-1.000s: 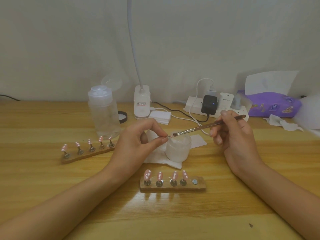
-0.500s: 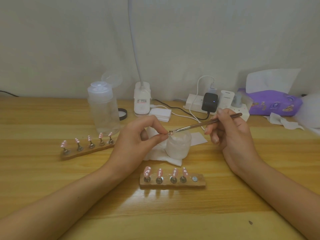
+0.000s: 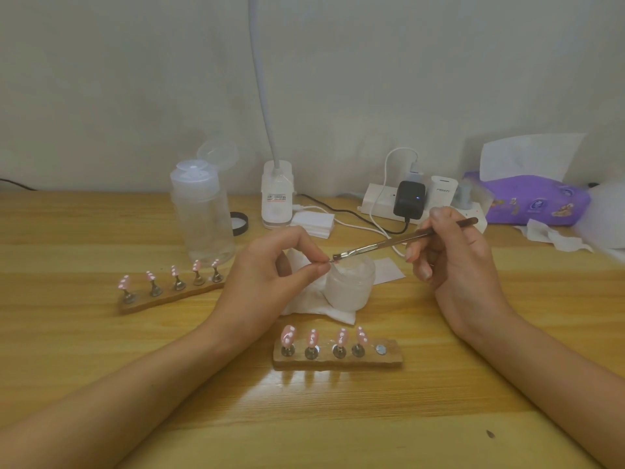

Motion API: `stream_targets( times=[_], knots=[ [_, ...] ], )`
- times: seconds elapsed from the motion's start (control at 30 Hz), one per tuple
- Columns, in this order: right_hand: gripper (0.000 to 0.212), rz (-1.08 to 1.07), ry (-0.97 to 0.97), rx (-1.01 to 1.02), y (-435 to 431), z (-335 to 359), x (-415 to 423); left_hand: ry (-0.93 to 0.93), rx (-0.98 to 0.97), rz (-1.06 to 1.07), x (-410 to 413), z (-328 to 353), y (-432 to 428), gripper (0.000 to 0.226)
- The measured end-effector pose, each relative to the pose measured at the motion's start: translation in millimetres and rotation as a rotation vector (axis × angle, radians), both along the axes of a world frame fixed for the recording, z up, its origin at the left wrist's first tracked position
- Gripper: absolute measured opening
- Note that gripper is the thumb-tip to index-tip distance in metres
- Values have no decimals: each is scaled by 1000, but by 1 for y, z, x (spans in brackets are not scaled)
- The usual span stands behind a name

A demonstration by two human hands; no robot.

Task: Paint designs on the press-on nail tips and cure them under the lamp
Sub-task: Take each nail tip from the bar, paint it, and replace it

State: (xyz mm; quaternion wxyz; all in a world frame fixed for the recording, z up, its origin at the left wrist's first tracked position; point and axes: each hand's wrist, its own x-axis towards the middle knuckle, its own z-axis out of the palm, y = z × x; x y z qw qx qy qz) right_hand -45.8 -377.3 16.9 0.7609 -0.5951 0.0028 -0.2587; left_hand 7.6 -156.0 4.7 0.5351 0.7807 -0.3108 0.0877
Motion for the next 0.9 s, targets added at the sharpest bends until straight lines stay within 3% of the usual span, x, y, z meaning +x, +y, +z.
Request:
stream_targets(
  times=[0.13, 0.9],
  knots=[
    [30, -45, 61, 7, 1, -1, 2, 2, 1, -1, -1, 0, 0, 12],
    [33, -18, -15, -2, 0, 0, 0, 69, 4, -47, -2, 3, 1, 7]
  ],
)
